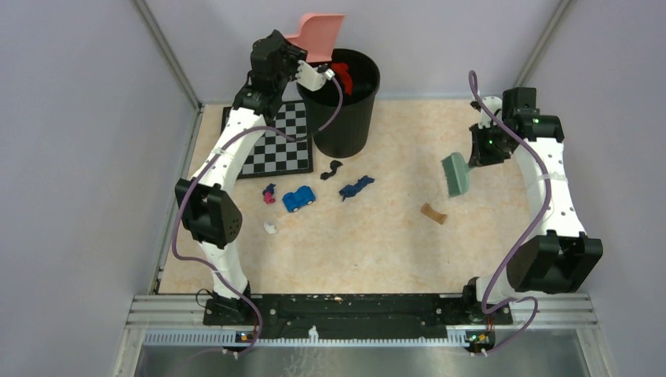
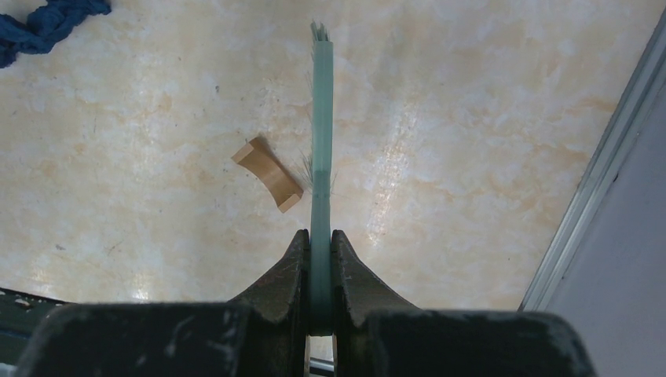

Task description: Sweep away the paper scraps from the table

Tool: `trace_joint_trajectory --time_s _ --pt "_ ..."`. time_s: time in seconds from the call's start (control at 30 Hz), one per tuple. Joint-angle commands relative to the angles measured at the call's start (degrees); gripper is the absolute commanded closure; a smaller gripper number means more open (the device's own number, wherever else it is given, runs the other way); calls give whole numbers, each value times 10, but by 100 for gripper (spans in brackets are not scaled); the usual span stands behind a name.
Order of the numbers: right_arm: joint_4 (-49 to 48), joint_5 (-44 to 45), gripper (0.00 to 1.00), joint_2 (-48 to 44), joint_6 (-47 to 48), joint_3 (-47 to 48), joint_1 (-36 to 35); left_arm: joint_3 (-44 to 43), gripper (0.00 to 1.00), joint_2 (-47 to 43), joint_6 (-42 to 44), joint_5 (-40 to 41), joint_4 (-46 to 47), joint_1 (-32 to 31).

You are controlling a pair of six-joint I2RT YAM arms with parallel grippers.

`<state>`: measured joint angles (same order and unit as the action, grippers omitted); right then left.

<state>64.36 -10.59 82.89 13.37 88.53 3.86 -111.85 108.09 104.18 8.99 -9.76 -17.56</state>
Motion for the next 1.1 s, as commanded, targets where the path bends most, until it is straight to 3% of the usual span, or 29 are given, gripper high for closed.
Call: trace_joint_trajectory --time_s 0.0,0.27,0.5,0.67,0.87,1.07 --pt "-4 -10 100 -3 1 -1 -2 10 100 -40 22 -7 52 1" --pt "-2 -13 100 7 1 9 -2 -12 100 -37 -51 -5 28 0" --pt "3 -23 100 7 4 23 -2 -23 100 -47 -228 41 8 0" --pt "7 -54 100 14 11 51 -2 -73 100 -58 -407 53 -92 -1" --pt "27 -123 100 21 51 114 -31 66 100 -184 -523 42 -115 22" --pt "36 -140 100 22 144 129 -175 194 100 -298 -649 -26 -208 50"
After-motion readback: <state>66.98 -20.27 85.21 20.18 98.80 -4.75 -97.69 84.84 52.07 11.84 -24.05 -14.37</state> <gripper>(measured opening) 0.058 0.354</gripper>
